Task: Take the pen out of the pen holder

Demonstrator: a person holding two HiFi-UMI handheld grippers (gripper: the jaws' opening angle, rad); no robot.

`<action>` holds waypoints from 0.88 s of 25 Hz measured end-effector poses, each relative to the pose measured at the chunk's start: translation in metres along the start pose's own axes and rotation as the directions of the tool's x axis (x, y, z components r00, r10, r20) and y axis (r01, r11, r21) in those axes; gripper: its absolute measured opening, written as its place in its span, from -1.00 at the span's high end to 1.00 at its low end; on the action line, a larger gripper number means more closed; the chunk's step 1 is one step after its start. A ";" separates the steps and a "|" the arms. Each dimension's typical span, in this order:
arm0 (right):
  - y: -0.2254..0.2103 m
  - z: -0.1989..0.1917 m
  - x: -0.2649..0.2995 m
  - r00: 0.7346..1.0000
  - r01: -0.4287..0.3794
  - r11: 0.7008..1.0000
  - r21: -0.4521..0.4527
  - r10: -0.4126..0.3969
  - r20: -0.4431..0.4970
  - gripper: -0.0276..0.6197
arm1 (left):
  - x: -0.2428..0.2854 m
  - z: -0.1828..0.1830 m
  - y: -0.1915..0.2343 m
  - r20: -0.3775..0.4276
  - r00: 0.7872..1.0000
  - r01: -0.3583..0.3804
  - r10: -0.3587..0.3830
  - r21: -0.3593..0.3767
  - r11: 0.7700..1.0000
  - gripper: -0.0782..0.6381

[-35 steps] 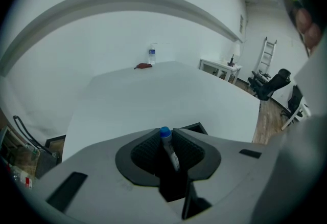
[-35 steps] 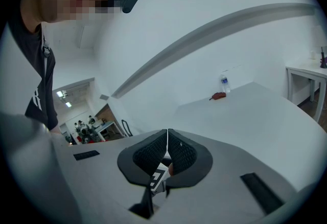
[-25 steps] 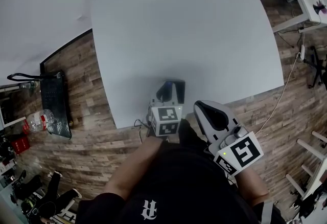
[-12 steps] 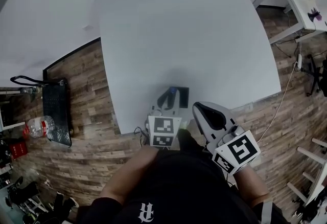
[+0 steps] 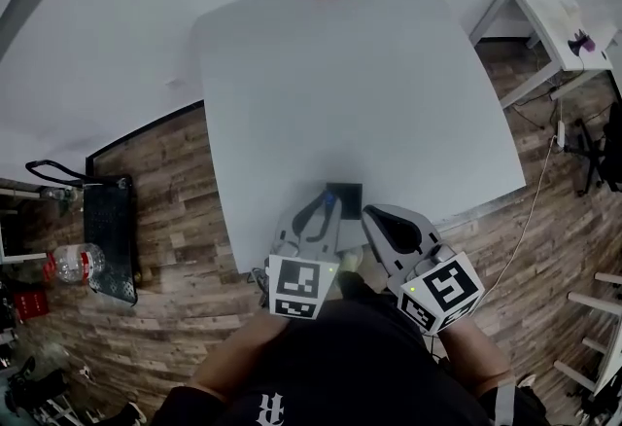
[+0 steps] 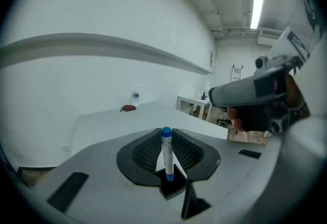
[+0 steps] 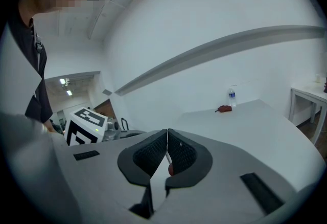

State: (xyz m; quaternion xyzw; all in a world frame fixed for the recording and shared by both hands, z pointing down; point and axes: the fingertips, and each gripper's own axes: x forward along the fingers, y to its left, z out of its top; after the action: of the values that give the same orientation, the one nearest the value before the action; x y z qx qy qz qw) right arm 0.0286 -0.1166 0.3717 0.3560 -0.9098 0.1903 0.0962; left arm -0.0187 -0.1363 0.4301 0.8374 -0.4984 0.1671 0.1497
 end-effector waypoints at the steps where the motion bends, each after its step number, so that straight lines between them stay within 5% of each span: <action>1: 0.002 0.001 0.000 1.000 0.001 1.000 -0.006 -0.001 0.002 0.88 | -0.007 0.006 -0.001 0.012 1.000 0.010 -0.010 0.002 1.000 0.60; 11: 0.023 0.025 -0.007 0.998 0.016 0.998 -0.059 -0.013 0.065 0.88 | -0.061 0.059 -0.011 0.122 0.989 0.070 -0.079 0.077 0.995 0.60; 22: 0.038 0.038 -0.016 0.995 0.041 0.993 -0.108 -0.030 0.099 0.88 | -0.088 0.077 -0.014 0.175 0.979 0.089 -0.105 0.099 0.991 0.60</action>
State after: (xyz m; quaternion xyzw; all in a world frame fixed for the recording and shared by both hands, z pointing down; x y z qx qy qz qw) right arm 0.0129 -0.0968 0.3215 0.3751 -0.9160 0.1208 0.0745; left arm -0.0354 -0.0925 0.3218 0.8783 -0.4605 0.1056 0.0740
